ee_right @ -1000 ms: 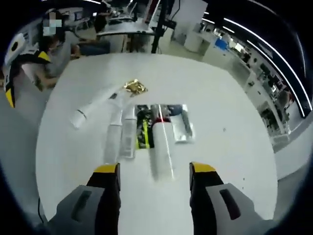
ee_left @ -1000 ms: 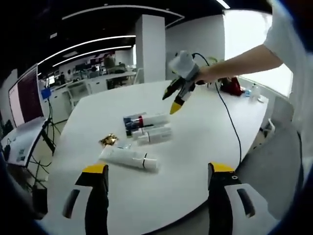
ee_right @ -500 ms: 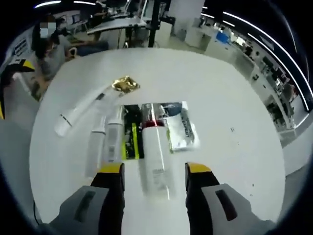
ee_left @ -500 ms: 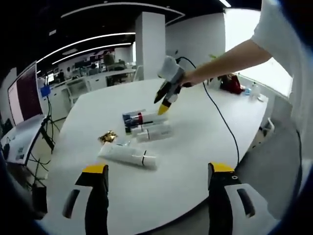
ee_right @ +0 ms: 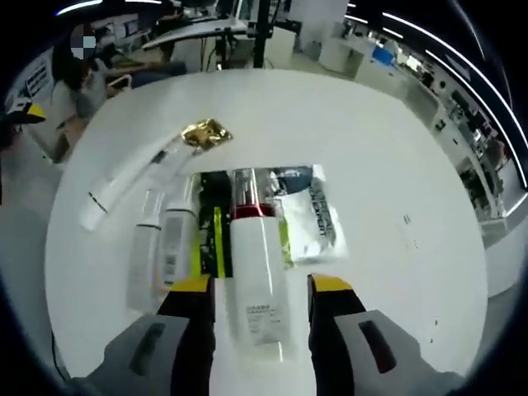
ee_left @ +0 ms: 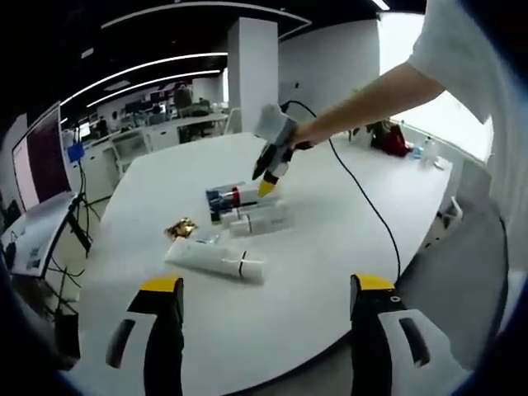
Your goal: Arrange the skincare products in the storage area until every visible bottle or jar stands upright without overlapping.
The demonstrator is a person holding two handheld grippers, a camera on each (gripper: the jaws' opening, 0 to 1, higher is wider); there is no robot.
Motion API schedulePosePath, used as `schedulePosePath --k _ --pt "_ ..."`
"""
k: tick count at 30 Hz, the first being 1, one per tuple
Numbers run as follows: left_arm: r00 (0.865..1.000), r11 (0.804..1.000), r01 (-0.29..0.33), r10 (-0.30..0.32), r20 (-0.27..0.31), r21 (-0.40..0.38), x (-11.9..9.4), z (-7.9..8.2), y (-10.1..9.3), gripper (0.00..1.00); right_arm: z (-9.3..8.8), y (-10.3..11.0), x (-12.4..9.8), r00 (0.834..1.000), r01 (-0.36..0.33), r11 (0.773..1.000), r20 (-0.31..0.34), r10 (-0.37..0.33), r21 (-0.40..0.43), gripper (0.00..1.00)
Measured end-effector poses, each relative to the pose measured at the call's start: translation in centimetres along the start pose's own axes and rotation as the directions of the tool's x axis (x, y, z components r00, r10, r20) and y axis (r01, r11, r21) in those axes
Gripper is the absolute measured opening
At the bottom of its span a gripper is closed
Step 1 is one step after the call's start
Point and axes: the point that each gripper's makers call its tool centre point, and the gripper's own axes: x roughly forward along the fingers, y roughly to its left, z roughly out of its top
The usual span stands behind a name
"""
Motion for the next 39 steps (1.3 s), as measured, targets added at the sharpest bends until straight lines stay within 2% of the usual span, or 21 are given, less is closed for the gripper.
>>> schedulePosePath --k 6,13,17,27,30,33,36,39 --pt "1.0 1.0 0.002 -0.002 -0.008 0.003 0.1 -0.3 0.1 0.75 -0.3 0.2 0.8 0.999 -0.026 0.999 -0.024 0.025 -0.023 0.32" --pt "1.0 1.0 -0.002 0.002 -0.012 0.003 0.1 -0.4 0.2 0.75 -0.2 -0.6 1.3 0.999 -0.036 0.999 -0.036 0.035 -0.009 0.33" --pt "1.0 1.0 -0.01 0.01 -0.01 -0.001 0.1 -0.4 0.3 0.75 -0.2 -0.1 1.7 0.998 -0.05 0.999 -0.042 0.05 0.0 0.3" --pt "1.0 1.0 -0.012 0.012 -0.007 0.001 0.1 -0.2 0.2 0.75 -0.7 0.3 2.6 0.987 -0.068 0.993 -0.153 0.053 -0.092 0.3" --pt "1.0 1.0 -0.009 0.01 -0.01 0.005 0.1 -0.2 0.2 0.75 -0.7 0.0 2.9 0.981 -0.082 0.994 -0.181 0.068 -0.068 0.3" --pt "1.0 1.0 -0.006 0.006 -0.011 0.006 0.1 -0.3 0.1 0.75 -0.7 0.1 3.0 0.982 -0.093 0.994 -0.171 0.083 -0.049 0.3" --pt "1.0 1.0 -0.004 0.004 -0.014 0.008 0.2 -0.4 0.1 0.75 -0.4 0.9 2.9 0.982 -0.102 0.995 -0.155 0.104 0.02 0.3" --pt "1.0 1.0 -0.004 0.004 -0.015 0.007 0.2 -0.4 0.1 0.75 -0.4 1.2 2.7 0.979 -0.095 0.995 -0.178 0.097 0.019 0.29"
